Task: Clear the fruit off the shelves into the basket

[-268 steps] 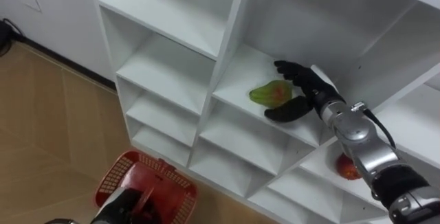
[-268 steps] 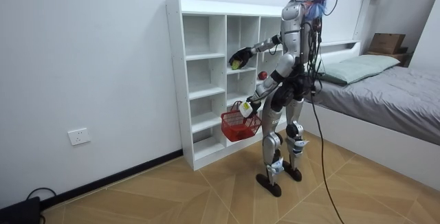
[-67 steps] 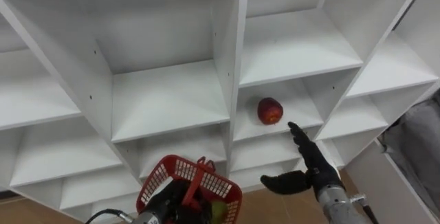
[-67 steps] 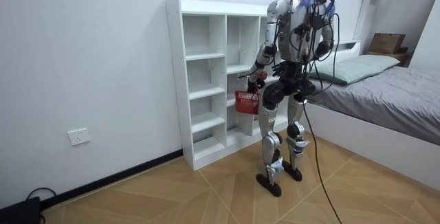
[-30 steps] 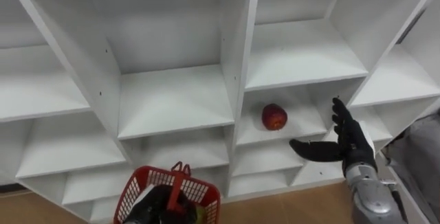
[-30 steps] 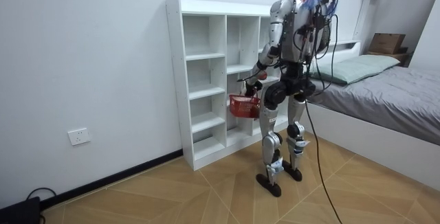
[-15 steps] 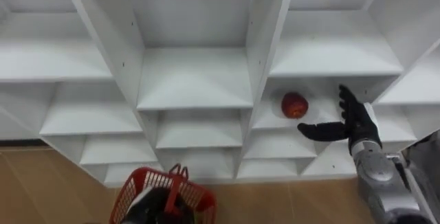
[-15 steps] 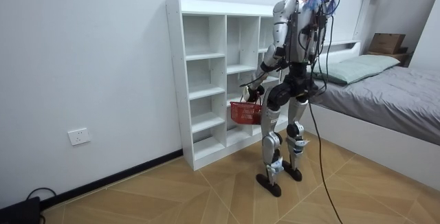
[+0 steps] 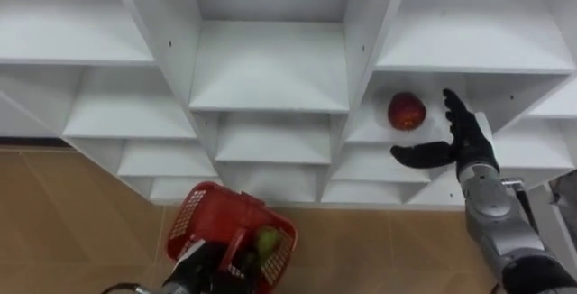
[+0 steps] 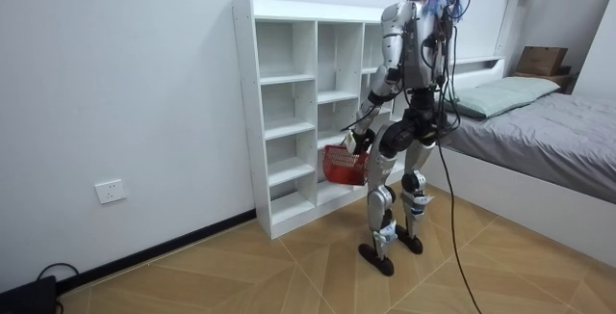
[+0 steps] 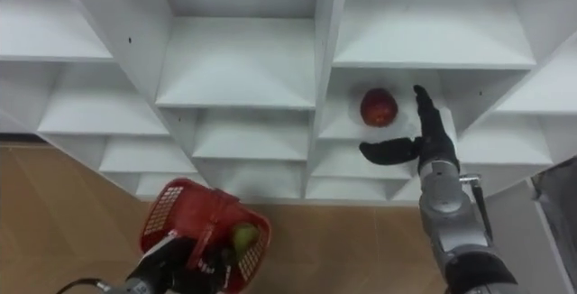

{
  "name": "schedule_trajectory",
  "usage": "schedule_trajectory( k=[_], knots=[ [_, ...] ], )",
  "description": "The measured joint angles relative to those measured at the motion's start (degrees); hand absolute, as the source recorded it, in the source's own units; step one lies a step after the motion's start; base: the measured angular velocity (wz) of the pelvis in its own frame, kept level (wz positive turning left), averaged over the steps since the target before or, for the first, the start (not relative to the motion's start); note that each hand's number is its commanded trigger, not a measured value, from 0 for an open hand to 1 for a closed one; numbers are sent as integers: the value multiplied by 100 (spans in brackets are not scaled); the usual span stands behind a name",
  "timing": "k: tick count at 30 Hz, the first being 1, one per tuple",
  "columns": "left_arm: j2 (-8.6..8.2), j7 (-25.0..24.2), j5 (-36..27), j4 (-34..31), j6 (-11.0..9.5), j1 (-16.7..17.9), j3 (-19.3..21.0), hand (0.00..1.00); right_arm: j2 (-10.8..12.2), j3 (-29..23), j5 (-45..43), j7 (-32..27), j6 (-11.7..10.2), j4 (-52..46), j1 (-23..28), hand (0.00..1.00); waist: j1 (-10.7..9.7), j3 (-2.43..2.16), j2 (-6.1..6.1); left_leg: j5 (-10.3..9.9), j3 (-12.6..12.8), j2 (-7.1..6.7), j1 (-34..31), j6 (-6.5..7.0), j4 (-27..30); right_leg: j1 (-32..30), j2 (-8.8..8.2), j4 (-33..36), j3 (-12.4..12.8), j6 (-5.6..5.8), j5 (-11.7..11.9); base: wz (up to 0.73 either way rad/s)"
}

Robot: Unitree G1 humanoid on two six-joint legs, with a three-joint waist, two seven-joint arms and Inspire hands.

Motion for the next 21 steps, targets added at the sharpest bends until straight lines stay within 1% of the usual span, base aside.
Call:
schedule_trajectory(
  k=[2,5,7,10,16,19,21],
  knots=[
    [-21,2,0,5,2,-9,-29,100,8,1,-69,-5,0,0,-67,0,12,10,-18,0,3,-3,-40,0,-3,-44,0,-4,7,0,0,0],
    [-30,20,-1,183,11,-119,-84,100,23,1,-91,-6,0,-3,-100,0,15,23,-39,0,2,-2,-80,0,-7,-69,4,-9,8,1,0,0],
    [-31,32,-5,274,63,-213,-96,100,25,1,-110,-9,3,-4,-131,0,22,28,-48,0,41,-1,-98,0,-23,-109,2,-3,36,5,-6,-5],
    [-33,42,-5,283,153,-310,-100,100,24,0,-299,-108,12,-4,-243,0,4,30,-55,0,59,-2,-163,1,-20,-200,3,52,66,8,-8,-4],
    [-36,51,-23,283,160,-418,-99,100,20,-4,-531,-397,11,-6,-482,0,-2,30,-63,0,134,10,-155,1,-16,-245,14,73,137,5,-7,-5],
    [-49,58,-222,287,161,-420,-104,100,23,-3,-540,-432,11,-6,-538,0,7,30,-63,0,177,12,-133,1,-17,-245,13,76,162,5,-6,-4],
    [-62,75,-236,312,161,-432,-102,100,23,-3,-566,-468,11,-6,-579,0,6,30,-63,0,193,13,-120,1,-18,-243,10,77,162,4,-6,-5]
  ],
)
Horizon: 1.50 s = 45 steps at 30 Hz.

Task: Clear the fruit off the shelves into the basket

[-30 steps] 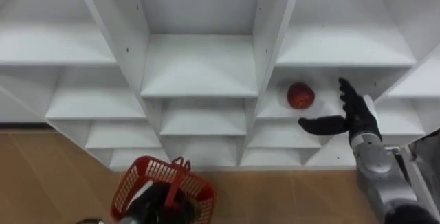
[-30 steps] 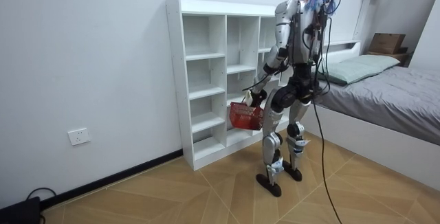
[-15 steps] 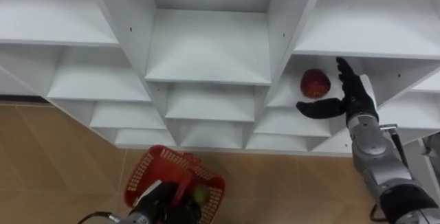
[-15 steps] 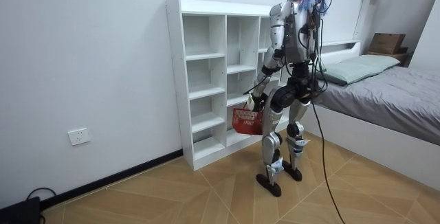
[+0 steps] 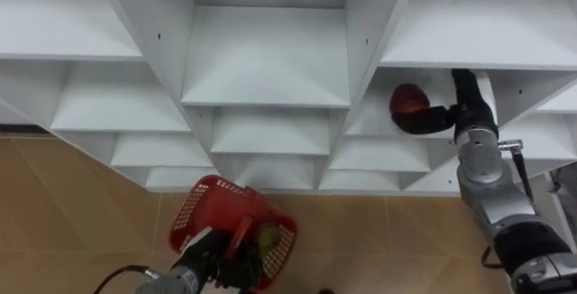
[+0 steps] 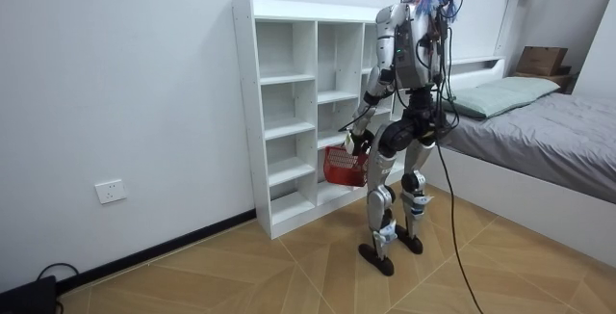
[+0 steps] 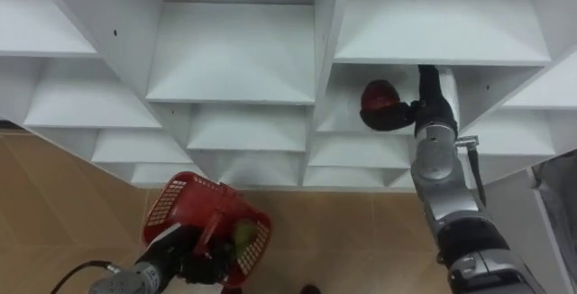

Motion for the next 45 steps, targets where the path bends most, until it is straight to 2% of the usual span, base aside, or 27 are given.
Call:
schedule_trajectory(
  k=[19,30,34,38,45],
  knots=[
    [-94,58,-1,1,73,-61,-11,100,7,2,-25,-81,75,4,-63,0,4,7,11,1,58,4,-71,1,-32,-132,1,12,24,-7,8,0],
    [-172,214,3,3,72,-247,-152,100,29,108,-141,-40,75,57,-90,0,156,21,32,1,100,10,-247,2,-45,-342,8,28,49,-13,19,-3],
    [-177,220,5,13,72,-250,-156,100,137,132,-147,40,75,59,-90,0,157,34,37,2,99,6,-263,3,-85,-368,-1,29,37,-13,19,0],
    [-192,214,-3,14,73,-250,-193,100,139,132,-143,49,75,59,-92,0,160,67,60,16,89,1,-332,19,-91,-424,-20,31,11,-12,19,4],
    [-204,198,-4,16,73,-257,-226,100,140,134,-170,1,44,55,-126,0,145,74,65,37,87,4,-483,27,-94,-587,-45,109,1,-12,19,0]
  ],
)
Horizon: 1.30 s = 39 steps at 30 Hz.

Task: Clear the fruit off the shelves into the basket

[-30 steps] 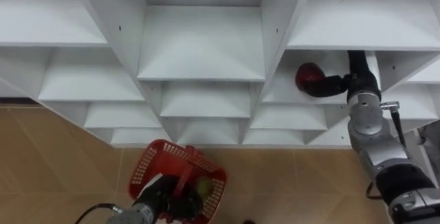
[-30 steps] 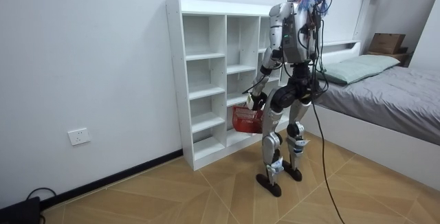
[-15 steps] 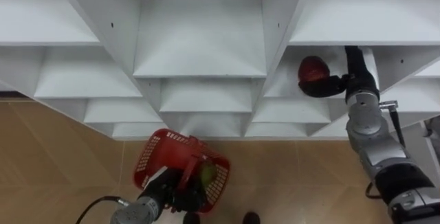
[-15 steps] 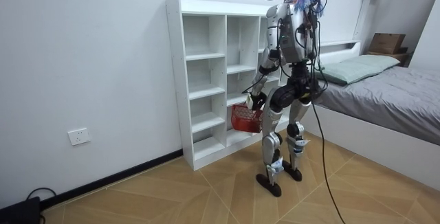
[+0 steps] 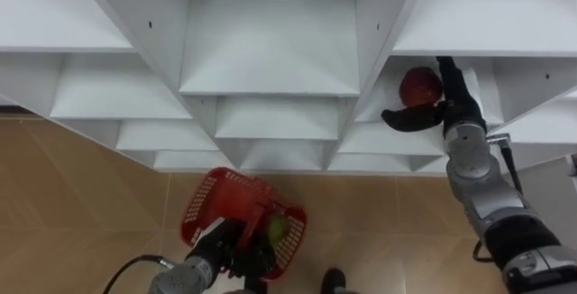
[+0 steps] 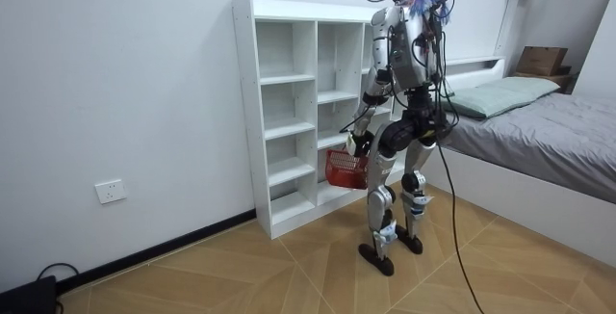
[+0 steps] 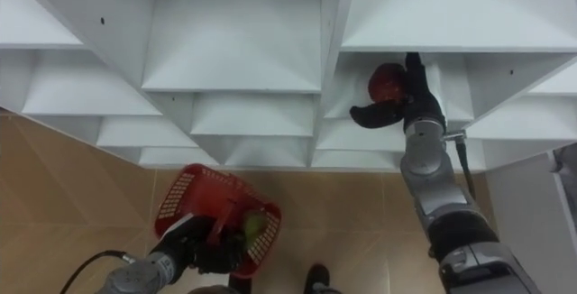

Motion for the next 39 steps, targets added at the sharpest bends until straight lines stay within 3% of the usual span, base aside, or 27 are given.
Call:
schedule_trajectory(
  k=[14,15,17,18,27,39],
  knots=[
    [9,52,-56,2,0,-83,-176,100,-11,124,-59,-83,9,3,-1,0,-6,2,-2,5,-7,10,-35,7,21,-8,-16,7,-53,0,0,1],
    [15,78,-94,3,0,-82,-194,100,-19,131,33,-83,8,3,-1,8,-3,3,-1,5,-12,10,-36,7,27,-6,-19,11,-63,0,0,0],
    [12,94,-102,3,0,-81,-196,100,-21,130,61,-83,9,3,-1,92,-2,5,3,5,-16,7,-42,7,43,-4,-26,17,-75,0,0,0],
    [12,94,-103,3,0,-83,-201,100,-21,126,58,-83,8,3,-1,100,-6,10,10,5,-18,5,-52,7,59,-4,-32,21,-81,0,0,0],
    [17,100,-130,3,0,-87,-214,100,-195,107,58,-187,-33,77,-10,100,1,11,17,11,-19,3,-55,17,95,5,-51,6,-122,2,-1,0],
    [16,100,-151,3,0,-93,-222,100,-190,133,81,-175,-57,176,-28,100,5,10,22,11,-27,5,-54,16,105,14,-56,15,-148,-1,1,0]
  ],
)
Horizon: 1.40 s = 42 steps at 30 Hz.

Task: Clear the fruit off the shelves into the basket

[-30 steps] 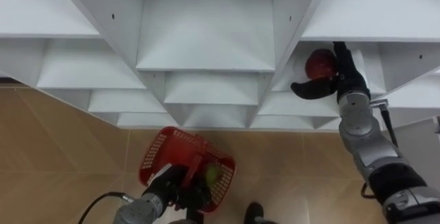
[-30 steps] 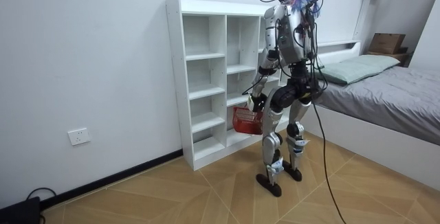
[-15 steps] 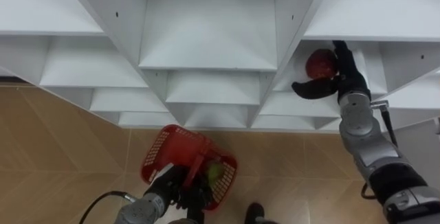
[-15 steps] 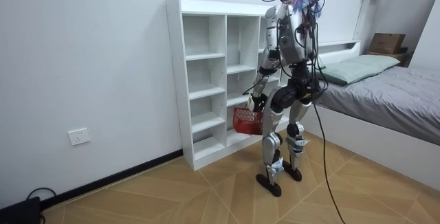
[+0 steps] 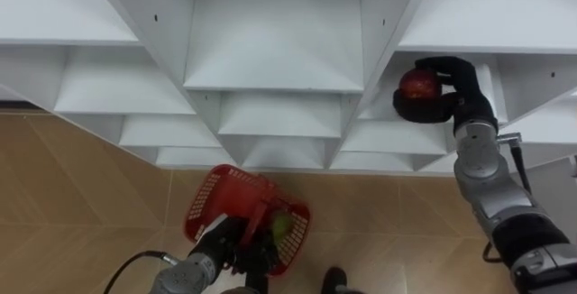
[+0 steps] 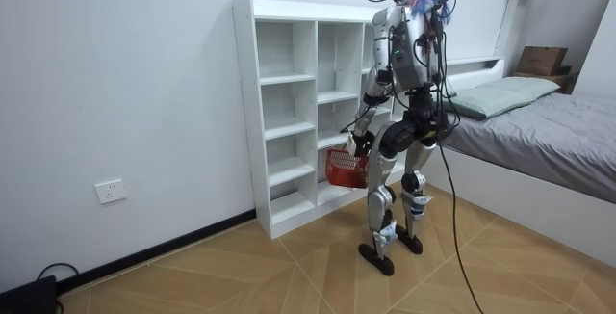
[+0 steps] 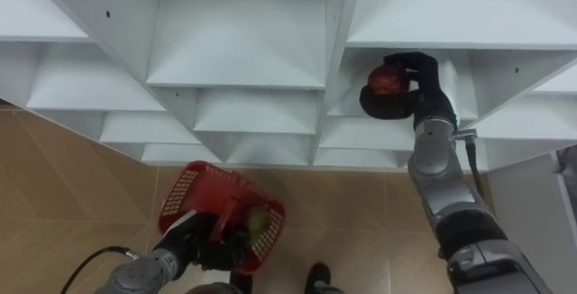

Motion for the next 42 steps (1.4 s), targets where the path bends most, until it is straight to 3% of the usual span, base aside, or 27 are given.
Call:
schedule_trajectory(
  k=[17,21,27,30,34,38,42],
  knots=[
    [-112,51,-296,109,156,-69,-1,100,58,9,655,85,29,119,-15,100,3,-4,33,0,27,2,133,1,-12,135,-1,-28,16,1,1,0],
    [-118,168,-400,131,155,-73,-4,100,216,14,667,97,15,111,-15,100,-14,-12,47,0,76,7,177,1,-12,144,9,-15,78,1,1,-6],
    [-117,237,-401,122,151,-114,28,100,373,52,616,246,17,48,22,100,-77,-75,147,0,88,9,201,1,-3,179,12,-31,85,10,22,-1],
    [-131,251,-392,107,151,-105,133,100,492,37,522,449,19,-232,234,100,-184,-97,184,0,87,6,210,1,-3,198,24,-49,83,10,29,0],
    [-138,281,-384,101,147,-91,124,100,583,123,362,754,65,-771,742,100,-242,-164,276,1,98,18,309,1,-46,333,78,-203,91,11,86,-5],
    [-154,282,-399,97,124,-85,124,100,650,259,373,1050,71,-1091,1023,100,-318,-182,284,10,168,16,407,-3,-138,357,90,-209,170,13,89,-9],
    [-283,325,-393,88,91,-56,110,100,668,495,421,1337,77,-1572,1519,100,-345,-184,281,10,257,24,435,-3,-138,346,103,-212,246,21,96,-10]
  ],
)
